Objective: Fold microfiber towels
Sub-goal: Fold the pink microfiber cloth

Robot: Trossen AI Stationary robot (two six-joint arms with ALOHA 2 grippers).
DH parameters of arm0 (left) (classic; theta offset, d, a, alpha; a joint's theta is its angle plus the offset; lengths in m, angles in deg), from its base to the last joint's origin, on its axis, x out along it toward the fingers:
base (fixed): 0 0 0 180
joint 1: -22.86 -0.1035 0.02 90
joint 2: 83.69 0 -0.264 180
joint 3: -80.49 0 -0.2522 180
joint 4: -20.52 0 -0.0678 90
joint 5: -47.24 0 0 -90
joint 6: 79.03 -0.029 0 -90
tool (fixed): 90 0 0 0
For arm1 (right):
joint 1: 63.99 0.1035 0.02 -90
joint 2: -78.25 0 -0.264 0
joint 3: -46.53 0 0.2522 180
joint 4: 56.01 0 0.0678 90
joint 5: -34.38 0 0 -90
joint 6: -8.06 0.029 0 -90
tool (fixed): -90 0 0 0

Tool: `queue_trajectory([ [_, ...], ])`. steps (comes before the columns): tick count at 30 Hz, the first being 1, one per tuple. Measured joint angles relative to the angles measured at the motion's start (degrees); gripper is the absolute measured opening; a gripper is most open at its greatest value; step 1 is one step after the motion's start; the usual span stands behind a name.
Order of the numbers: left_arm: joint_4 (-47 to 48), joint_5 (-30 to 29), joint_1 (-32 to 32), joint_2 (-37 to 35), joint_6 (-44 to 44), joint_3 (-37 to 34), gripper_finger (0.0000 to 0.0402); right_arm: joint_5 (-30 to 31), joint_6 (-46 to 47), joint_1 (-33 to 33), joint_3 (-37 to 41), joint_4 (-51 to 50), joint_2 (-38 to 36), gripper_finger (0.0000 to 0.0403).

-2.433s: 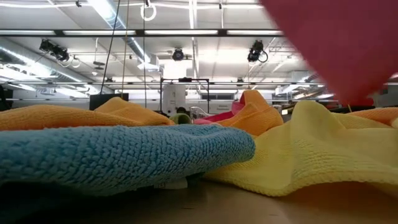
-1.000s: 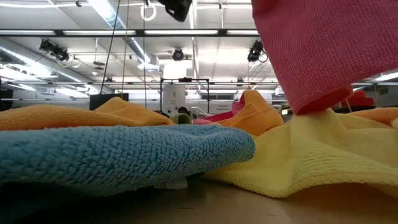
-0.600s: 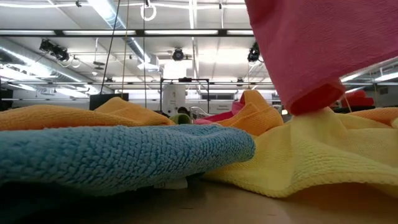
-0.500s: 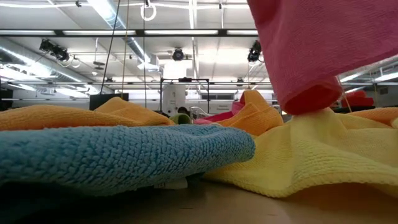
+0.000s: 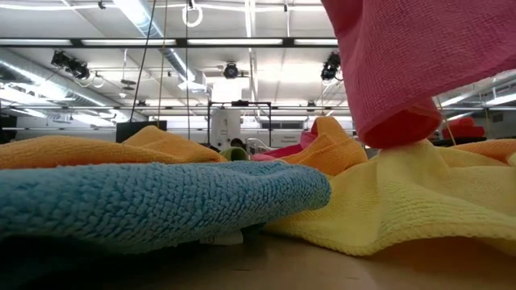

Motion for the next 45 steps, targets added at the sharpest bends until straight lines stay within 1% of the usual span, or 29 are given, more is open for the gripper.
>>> queue_trajectory([
  [4,0.99,3.38,0.28,0.04,0.76,1.09,0.0158,-0.01,-0.12,0.0,0.0,-0.07,0.0,0.0004],
  [14,2.99,3.56,0.28,0.02,0.7,1.83,0.0108,-0.01,-0.12,0.0,0.0,-0.11,0.0,0.0004],
  [16,2.89,3.55,0.28,0.02,0.55,1.83,0.0089,-0.01,-0.12,0.0,0.0,-0.13,0.0,0.0004],
  [20,4.81,3.54,0.28,-1.74,-0.59,1.78,0.002,-0.01,-0.09,0.02,0.0,-0.15,0.0,0.0004],
  [21,4.96,3.2,0.28,-2.77,-0.57,1.8,0.0013,-0.03,-0.08,0.02,0.0,-0.15,0.0,0.0004],
  [24,5.76,1.3,0.49,-5.81,1.04,1.82,0.0012,-0.95,-0.05,0.29,0.0,0.15,-0.02,0.0004],
  [27,7.29,0.71,1.11,-8.56,2.57,2.27,0.0008,-2.19,-0.89,1.27,0.0,1.39,-0.02,0.0004],
  [30,15.81,0.75,1.89,-10.13,5.03,5.7,0.0009,-2.46,-1.37,1.81,0.0,1.62,-0.02,0.0004],
  [34,26.28,0.18,3.21,-9.23,8.58,11.41,0.0018,-2.71,-1.0,1.85,0.19,1.64,0.07,0.0004],
  [38,32.0,-3.72,4.46,-7.25,8.84,13.08,0.001,-1.15,-1.2,0.61,3.1,1.05,0.22,0.0004],
  [41,32.58,-4.13,4.96,-7.02,10.85,13.18,0.0009,-3.3,0.19,-0.51,4.46,0.66,0.39,0.0004],
  [45,33.17,-4.34,7.04,-6.99,11.95,14.04,0.0019,-5.65,0.34,-0.23,4.39,2.05,0.28,0.0004],
])
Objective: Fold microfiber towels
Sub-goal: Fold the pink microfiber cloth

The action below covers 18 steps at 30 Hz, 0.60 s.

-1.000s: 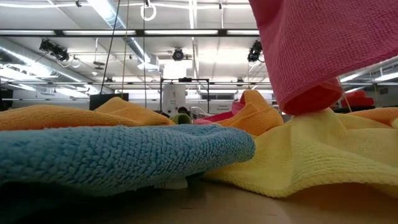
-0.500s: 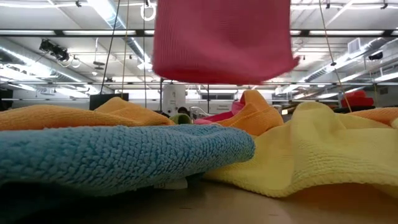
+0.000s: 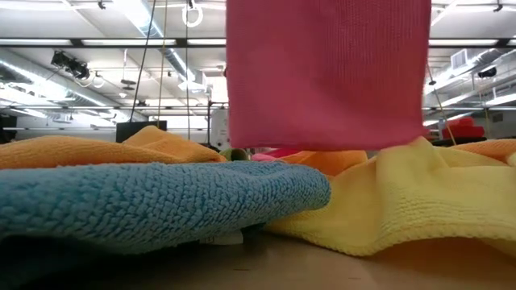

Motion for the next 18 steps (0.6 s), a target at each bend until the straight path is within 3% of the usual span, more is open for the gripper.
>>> queue_trajectory([
  [7,1.1,2.05,4.52,0.46,-0.16,1.29,0.001,-4.86,-0.29,2.06,-0.02,5.91,0.54,0.0004],
  [18,-3.91,3.18,8.24,2.32,-0.51,1.44,0.0018,-5.72,-3.27,5.35,-0.04,9.99,0.67,0.0004],
])
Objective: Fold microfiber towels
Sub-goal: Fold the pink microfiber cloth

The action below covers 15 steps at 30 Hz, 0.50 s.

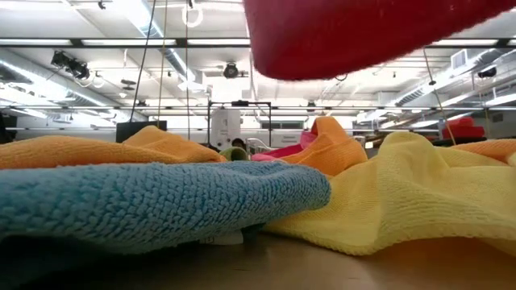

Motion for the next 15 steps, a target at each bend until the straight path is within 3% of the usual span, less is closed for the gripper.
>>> queue_trajectory([
  [8,7.16,-8.11,-4.03,-0.02,0.23,-1.1,0.0019,10.9,-1.24,-4.03,2.76,-10.43,-0.06,0.0004],
  [15,7.51,-13.44,-10.65,2.39,1.78,-6.09,0.0015,11.67,-8.15,-12.06,12.92,-11.5,0.04,0.0004],
])
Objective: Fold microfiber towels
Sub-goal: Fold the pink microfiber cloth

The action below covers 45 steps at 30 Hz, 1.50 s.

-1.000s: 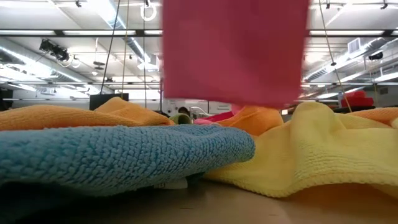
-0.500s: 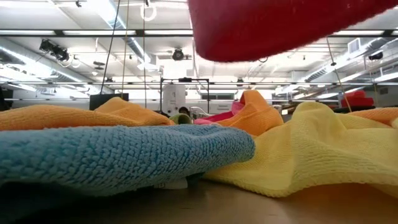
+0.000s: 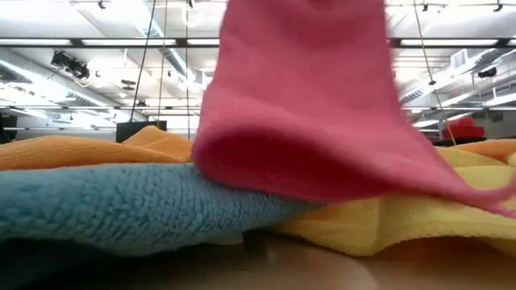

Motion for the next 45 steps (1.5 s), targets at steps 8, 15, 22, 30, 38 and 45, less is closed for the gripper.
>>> queue_trajectory([
  [8,4.01,-0.31,-8.18,1.02,-1.75,-1.21,0.0022,4.24,-7.36,-10.15,7.05,2.82,0.01,0.0004],
  [15,7.23,2.38,-12.59,1.02,-2.85,-1.23,0.0014,4.18,-12.42,-16.33,8.19,5.11,0.01,0.0004],
  [22,8.26,7.73,-9.45,1.02,-1.88,-1.23,0.0021,-3.12,-11.68,-13.47,8.19,6.33,0.01,0.0004],
  [30,9.43,7.7,-4.87,3.34,-0.18,-1.22,0.0018,-4.68,-9.56,-7.03,9.43,8.44,-0.06,0.0004],
  [38,8.12,7.53,-3.76,6.77,0.11,-1.23,0.0021,-4.65,-8.62,-5.42,17.69,15.46,-0.04,0.0004],
  [45,5.76,7.95,-3.11,10.77,1.8,-1.22,0.0015,-4.7,-7.42,-3.51,20.91,19.75,-0.04,0.0004],
])
